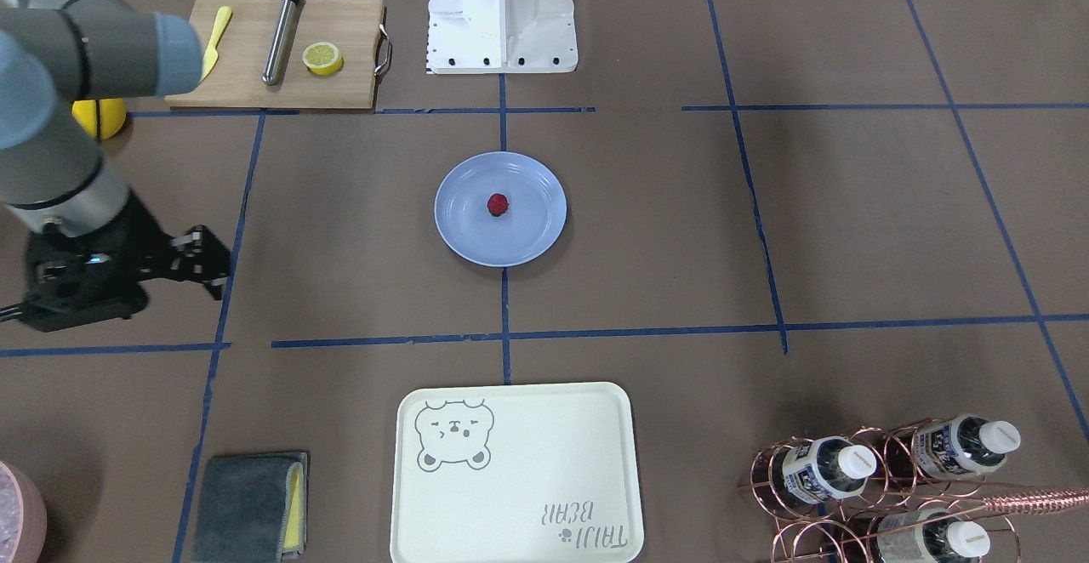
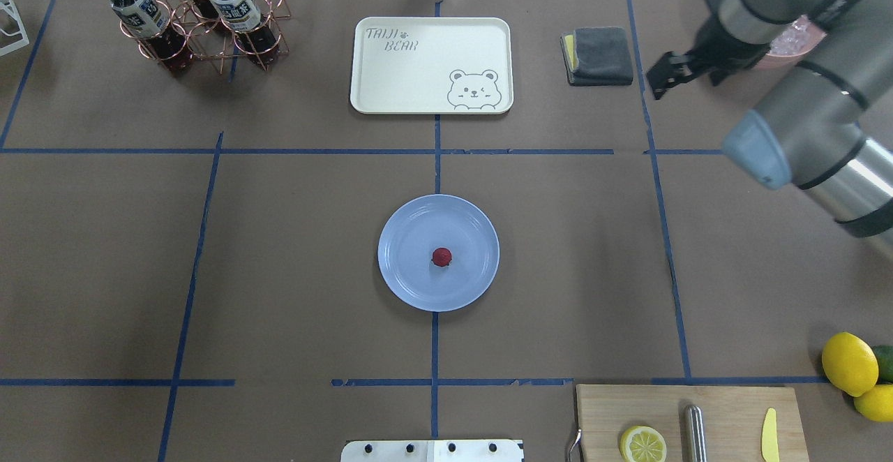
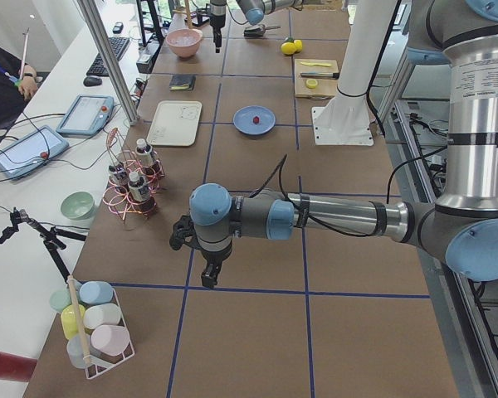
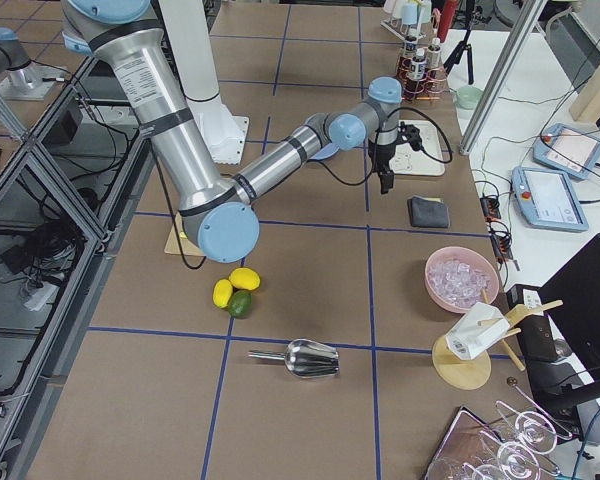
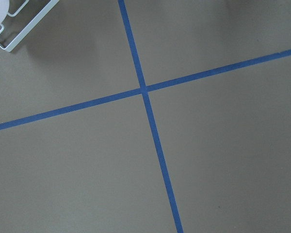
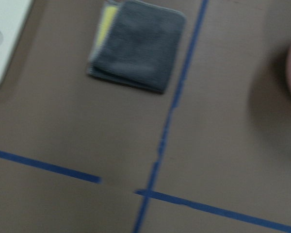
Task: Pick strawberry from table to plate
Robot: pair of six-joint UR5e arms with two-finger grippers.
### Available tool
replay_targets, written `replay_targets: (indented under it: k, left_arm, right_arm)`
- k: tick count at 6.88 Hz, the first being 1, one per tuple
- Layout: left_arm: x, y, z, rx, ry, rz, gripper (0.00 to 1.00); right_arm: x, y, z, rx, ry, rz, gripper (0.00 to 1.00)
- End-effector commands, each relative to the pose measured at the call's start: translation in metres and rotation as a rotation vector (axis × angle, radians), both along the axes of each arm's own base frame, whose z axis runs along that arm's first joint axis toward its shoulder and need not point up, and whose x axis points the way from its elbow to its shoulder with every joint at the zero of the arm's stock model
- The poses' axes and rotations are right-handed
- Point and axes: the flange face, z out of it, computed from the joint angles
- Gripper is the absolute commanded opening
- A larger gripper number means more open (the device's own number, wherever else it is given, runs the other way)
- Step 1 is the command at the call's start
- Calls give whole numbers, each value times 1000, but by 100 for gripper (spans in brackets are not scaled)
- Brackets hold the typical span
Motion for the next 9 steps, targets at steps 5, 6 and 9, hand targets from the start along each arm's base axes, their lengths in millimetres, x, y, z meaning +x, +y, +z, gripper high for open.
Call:
replay_targets:
  k: [5,6,9]
  left_arm:
    - [-1,0,1,-2,-9,-2,100]
    - [-1,0,-1,1,-9,-2,100]
    - [0,0,-2,2,0,0,100]
  right_arm:
    - [245,144,281,-209,28,28,100]
    - [253,153,286,-219,10,43,100]
    - [258,157,287,-207,7,57,100]
